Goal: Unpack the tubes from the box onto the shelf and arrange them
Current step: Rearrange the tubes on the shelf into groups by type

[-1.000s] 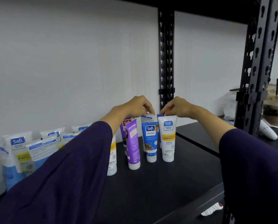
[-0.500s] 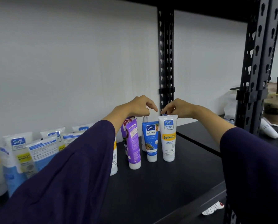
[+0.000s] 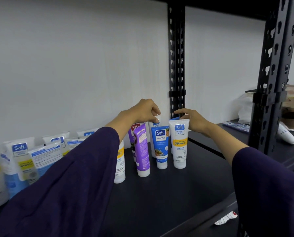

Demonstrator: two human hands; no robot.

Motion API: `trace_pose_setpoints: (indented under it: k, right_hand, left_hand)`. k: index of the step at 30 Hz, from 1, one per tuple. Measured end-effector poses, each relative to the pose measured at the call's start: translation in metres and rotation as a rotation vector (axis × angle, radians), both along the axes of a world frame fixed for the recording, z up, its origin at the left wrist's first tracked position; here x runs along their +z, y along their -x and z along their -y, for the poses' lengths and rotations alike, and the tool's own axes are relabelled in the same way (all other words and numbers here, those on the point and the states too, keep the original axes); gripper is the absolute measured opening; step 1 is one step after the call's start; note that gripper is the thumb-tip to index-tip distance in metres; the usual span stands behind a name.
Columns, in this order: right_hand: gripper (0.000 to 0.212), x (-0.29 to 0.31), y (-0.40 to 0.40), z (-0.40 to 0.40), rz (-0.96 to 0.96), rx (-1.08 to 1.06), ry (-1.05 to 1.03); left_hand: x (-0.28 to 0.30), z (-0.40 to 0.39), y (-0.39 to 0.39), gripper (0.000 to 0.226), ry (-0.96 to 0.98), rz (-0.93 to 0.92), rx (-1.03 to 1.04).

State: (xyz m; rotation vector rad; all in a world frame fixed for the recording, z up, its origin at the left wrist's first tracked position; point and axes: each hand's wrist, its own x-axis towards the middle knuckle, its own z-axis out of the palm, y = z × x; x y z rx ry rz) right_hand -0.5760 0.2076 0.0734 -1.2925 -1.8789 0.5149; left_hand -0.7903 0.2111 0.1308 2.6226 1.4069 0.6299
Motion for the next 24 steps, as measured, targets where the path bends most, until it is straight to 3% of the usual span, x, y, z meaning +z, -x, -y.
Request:
trace_pose_setpoints:
  k: [8,15,19,24]
  right_hand:
    - [0.068,-0.020,0.006,0.000,-0.049,0.020,-0.157]
    - [0.042,-0.020,0.006,-0.007,-0.031,0.073,-0.185]
    - [0.046,-0.020,0.004,-0.009,-0.052,0.059,-0.159]
    - [0.033,-0.001,0.001,0.006,-0.265,0.035,-0.088]
  left_hand:
    - [-0.001,-0.002,-0.002,0.033,-0.024,-0.003,-0.023]
    - [0.000,-0.004,-0.001,0.029,-0.018,0.020,-0.037]
    - [0.001,-0.004,0.001,0.028,-0.036,0.001,-0.035]
    - [0.011,0.008,0.000,0.022,-0.099,0.059,-0.059]
